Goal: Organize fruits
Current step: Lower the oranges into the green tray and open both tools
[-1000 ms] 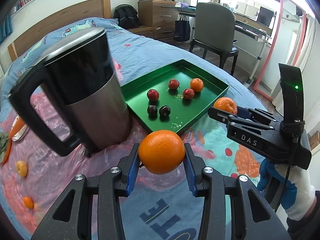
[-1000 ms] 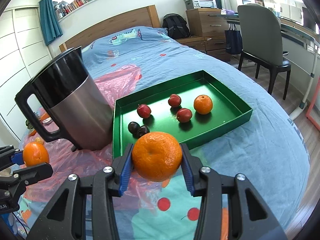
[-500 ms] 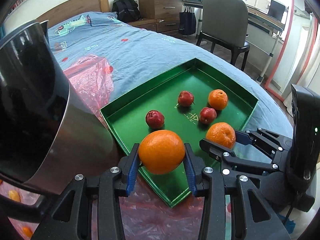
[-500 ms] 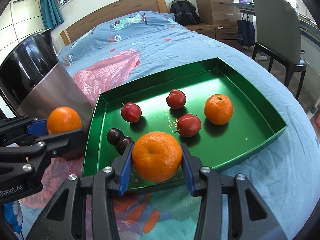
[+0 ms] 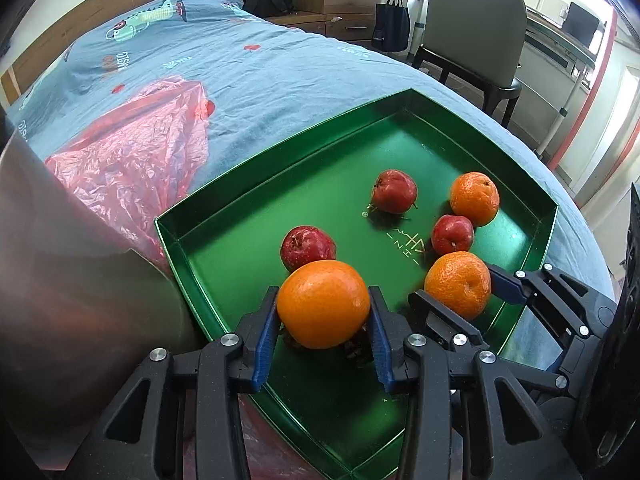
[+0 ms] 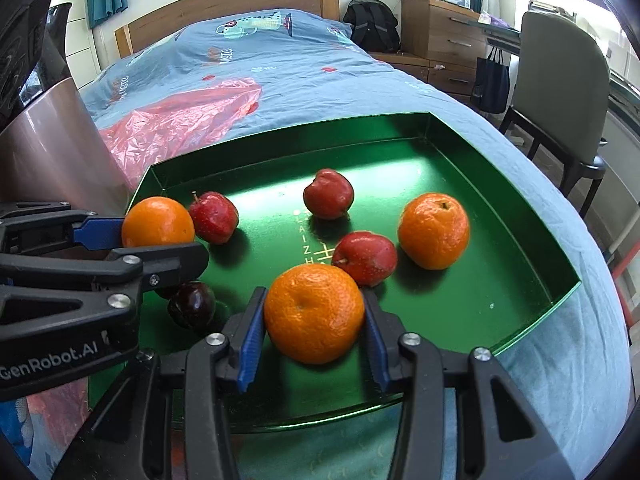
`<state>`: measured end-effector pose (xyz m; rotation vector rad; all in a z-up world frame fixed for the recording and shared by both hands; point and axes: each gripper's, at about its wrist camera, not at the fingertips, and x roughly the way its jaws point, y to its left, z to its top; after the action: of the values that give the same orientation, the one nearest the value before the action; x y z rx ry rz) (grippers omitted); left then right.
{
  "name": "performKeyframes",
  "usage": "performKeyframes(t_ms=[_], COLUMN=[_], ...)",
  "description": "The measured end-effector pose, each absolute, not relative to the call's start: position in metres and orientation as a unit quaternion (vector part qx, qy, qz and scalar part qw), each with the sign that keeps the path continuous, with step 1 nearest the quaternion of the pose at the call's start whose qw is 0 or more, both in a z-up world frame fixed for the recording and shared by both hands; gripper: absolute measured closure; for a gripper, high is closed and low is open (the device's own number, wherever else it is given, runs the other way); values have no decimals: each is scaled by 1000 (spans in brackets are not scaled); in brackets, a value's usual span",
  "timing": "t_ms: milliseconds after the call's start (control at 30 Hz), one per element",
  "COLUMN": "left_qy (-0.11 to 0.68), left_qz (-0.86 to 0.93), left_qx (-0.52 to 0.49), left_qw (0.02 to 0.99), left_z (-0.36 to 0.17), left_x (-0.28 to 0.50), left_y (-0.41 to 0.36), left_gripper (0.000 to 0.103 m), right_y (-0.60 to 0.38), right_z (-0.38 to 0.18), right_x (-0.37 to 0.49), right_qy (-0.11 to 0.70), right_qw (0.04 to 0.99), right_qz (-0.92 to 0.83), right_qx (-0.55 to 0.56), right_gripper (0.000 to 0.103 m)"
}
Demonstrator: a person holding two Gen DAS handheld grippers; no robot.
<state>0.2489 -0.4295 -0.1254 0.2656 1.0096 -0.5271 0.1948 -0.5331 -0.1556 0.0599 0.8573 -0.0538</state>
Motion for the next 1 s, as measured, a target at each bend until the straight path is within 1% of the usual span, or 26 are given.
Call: performKeyframes(t_ms=[200, 400, 733, 767, 833, 867, 900, 933, 967, 1000], left_qy=[478, 490, 490, 488, 487, 487, 486, 484, 481, 480], left_qz=[-253, -250, -251, -251, -251, -252, -252, -251, -251, -250], left_qx=[133, 124, 134, 138, 145, 148, 153, 157, 161, 164], left_qw=[830, 826, 824, 824, 824, 823, 823, 823, 824, 825], left_z=[-133, -140, -142, -142, -141, -141, -141, -141, -140, -139], left_x=[252, 258, 261, 261, 261, 261, 260, 260, 259, 258], left_y=[-439, -435, -437, -438, -441, -442, -443, -445, -445, -446], left_gripper=[66, 66, 66, 66, 65, 64, 60, 58, 56, 54], right_y=[-543, -544, -571, -574, -579, -581, -583, -585, -586, -588], right_z=[-156, -158, -155, -155, -154, -154, -153, -152, -150, -148], right_x=[199, 207, 230, 234, 240, 243, 244, 245, 245, 245], right_qy=[415, 426, 437, 438, 439, 440, 439, 439, 437, 435], right_qw=[908, 903, 897, 896, 894, 894, 893, 893, 894, 894], right_qz=[-45, -53, -71, -74, -83, -89, -94, -97, -100, -101], right_qx=[23, -6, -1, 4, 13, 13, 12, 12, 13, 14], right_gripper=[52, 52, 52, 48, 46, 33, 14, 6, 2, 2])
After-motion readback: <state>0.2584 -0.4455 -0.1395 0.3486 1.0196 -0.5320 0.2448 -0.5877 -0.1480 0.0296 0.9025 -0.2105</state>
